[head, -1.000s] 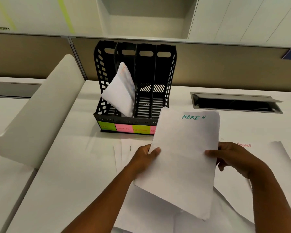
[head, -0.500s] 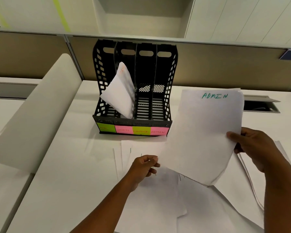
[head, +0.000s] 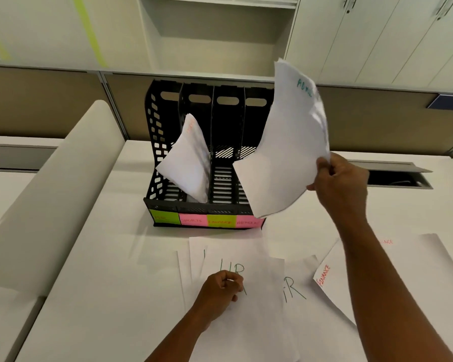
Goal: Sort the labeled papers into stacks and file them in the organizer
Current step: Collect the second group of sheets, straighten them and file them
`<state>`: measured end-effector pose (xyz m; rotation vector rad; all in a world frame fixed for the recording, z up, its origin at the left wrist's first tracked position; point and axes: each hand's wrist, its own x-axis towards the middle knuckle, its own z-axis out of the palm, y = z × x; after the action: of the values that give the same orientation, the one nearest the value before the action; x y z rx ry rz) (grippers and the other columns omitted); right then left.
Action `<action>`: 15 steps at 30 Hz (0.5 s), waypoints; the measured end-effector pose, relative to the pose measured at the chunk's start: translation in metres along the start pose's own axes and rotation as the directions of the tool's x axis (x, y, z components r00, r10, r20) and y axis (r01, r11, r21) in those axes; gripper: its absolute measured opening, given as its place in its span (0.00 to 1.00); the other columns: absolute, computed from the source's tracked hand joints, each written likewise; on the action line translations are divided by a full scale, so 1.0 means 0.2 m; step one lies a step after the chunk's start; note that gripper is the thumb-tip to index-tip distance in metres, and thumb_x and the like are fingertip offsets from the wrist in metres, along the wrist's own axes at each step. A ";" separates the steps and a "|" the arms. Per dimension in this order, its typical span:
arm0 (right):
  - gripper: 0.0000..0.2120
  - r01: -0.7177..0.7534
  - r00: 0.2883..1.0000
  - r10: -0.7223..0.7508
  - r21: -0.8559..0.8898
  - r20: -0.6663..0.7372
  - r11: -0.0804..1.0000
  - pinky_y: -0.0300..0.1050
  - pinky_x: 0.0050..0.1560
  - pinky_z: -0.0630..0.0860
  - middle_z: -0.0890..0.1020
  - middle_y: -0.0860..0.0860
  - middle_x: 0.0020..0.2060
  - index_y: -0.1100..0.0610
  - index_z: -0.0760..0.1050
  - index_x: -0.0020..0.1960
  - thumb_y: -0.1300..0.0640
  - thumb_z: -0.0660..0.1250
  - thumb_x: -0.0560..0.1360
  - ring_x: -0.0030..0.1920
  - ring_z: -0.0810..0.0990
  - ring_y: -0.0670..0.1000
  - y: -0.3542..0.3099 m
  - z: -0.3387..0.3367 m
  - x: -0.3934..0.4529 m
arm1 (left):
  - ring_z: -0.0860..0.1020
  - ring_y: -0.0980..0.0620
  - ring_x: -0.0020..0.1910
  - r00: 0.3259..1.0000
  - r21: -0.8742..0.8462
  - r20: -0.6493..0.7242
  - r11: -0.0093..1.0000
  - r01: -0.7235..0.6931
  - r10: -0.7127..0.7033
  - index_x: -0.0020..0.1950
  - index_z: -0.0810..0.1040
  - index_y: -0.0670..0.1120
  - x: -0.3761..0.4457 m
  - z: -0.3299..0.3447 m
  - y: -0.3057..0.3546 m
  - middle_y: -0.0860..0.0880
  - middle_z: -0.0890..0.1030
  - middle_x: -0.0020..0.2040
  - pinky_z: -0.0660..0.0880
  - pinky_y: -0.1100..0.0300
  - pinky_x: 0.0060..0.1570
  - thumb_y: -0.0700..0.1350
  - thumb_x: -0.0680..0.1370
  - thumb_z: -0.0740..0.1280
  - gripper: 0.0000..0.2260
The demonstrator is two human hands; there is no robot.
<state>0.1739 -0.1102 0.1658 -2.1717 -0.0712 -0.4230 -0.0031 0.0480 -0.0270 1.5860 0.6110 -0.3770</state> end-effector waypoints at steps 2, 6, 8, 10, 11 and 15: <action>0.12 0.023 1.000 -0.023 -0.003 0.001 1.000 0.42 0.34 0.80 0.81 0.57 0.29 0.61 0.77 0.41 0.58 0.58 0.78 0.26 0.81 0.49 0.00 0.09 0.02 | 0.79 0.57 0.35 1.000 0.014 0.010 1.000 0.007 -0.007 0.48 0.82 0.50 0.00 -0.01 -0.02 0.51 0.85 0.44 0.74 0.64 0.37 0.44 0.77 0.65 0.06; 0.12 0.006 1.000 -0.006 -0.058 0.012 0.998 0.56 0.35 0.80 0.81 0.57 0.29 0.61 0.76 0.41 0.58 0.56 0.76 0.29 0.82 0.59 0.00 0.18 0.06 | 0.79 0.56 0.35 0.999 0.025 0.007 0.999 0.032 -0.032 0.48 0.82 0.49 0.01 -0.04 -0.04 0.49 0.86 0.44 0.73 0.66 0.34 0.42 0.76 0.64 0.07; 0.12 -0.012 1.000 0.012 -0.073 0.008 0.997 0.54 0.36 0.80 0.81 0.57 0.29 0.63 0.76 0.41 0.59 0.56 0.76 0.29 0.82 0.57 0.00 0.19 0.08 | 0.79 0.56 0.35 0.999 0.020 0.000 0.999 0.037 -0.037 0.48 0.82 0.49 0.01 -0.06 -0.05 0.49 0.85 0.44 0.72 0.67 0.32 0.42 0.76 0.64 0.07; 0.13 -0.038 0.999 0.037 -0.089 -0.007 0.995 0.53 0.36 0.80 0.81 0.57 0.29 0.63 0.76 0.41 0.59 0.56 0.76 0.29 0.82 0.56 0.01 0.17 0.11 | 0.79 0.56 0.34 0.999 0.014 -0.005 0.999 0.033 -0.033 0.48 0.82 0.47 0.02 -0.07 -0.05 0.47 0.85 0.45 0.71 0.68 0.31 0.41 0.77 0.64 0.07; 0.13 -0.044 0.999 0.043 -0.099 -0.018 0.994 0.53 0.36 0.80 0.81 0.57 0.29 0.63 0.76 0.40 0.58 0.56 0.75 0.29 0.82 0.57 0.02 0.16 0.12 | 0.79 0.56 0.34 0.999 0.013 -0.008 0.999 0.032 -0.032 0.49 0.82 0.47 0.02 -0.07 -0.06 0.47 0.85 0.45 0.71 0.68 0.30 0.42 0.77 0.65 0.06; 0.13 -0.079 0.997 0.079 -0.096 -0.003 0.992 0.36 0.28 0.77 0.82 0.53 0.36 0.63 0.76 0.41 0.58 0.58 0.78 0.26 0.81 0.50 0.02 0.09 0.14 | 0.81 0.56 0.34 0.999 0.008 -0.014 0.999 0.049 -0.049 0.49 0.81 0.48 0.04 -0.06 -0.06 0.48 0.85 0.45 0.71 0.68 0.29 0.43 0.77 0.65 0.06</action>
<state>0.2058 -0.1022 0.1620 -2.2609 0.0351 -0.3881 -0.0053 0.0612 -0.0391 1.5854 0.6605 -0.4057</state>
